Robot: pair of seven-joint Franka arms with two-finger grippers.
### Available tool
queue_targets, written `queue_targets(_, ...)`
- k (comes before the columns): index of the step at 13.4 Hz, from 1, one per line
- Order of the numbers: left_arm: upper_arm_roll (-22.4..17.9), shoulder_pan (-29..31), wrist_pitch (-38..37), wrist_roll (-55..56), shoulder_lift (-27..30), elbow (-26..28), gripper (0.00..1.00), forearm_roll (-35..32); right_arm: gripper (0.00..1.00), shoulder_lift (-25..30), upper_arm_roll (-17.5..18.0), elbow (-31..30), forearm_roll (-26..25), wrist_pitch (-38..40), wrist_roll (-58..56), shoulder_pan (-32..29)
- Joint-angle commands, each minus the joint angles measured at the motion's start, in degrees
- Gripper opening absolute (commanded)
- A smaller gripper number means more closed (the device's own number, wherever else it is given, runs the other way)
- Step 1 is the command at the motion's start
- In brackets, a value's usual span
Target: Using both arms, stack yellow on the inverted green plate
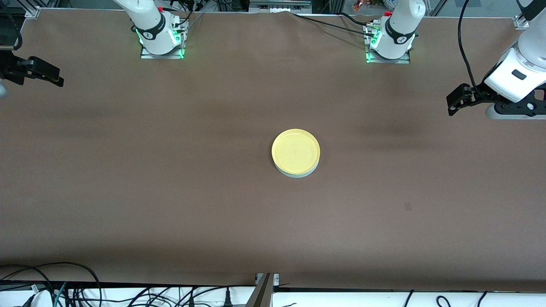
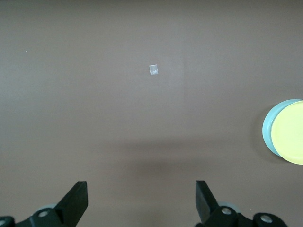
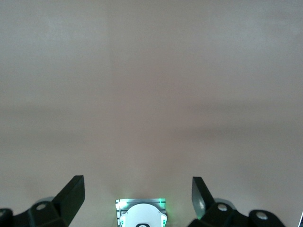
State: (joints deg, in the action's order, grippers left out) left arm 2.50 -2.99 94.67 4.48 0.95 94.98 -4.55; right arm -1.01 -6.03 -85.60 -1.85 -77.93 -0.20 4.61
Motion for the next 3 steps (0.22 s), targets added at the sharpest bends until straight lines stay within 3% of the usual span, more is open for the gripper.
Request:
queue_targets(1, 0.22, 0.09, -1.25, -0.09, -0.07, -1.38, 1.00, -1.43, 1.00, -0.22, 0.93, 0.61, -1.05, 0.94, -0.94, -1.18)
queue_targets(3, 0.22, 0.09, -1.33, -0.09, -0.07, -1.38, 1.00, -1.43, 1.00, -0.13, 0.93, 0.61, -0.97, 0.94, -0.85, -1.18)
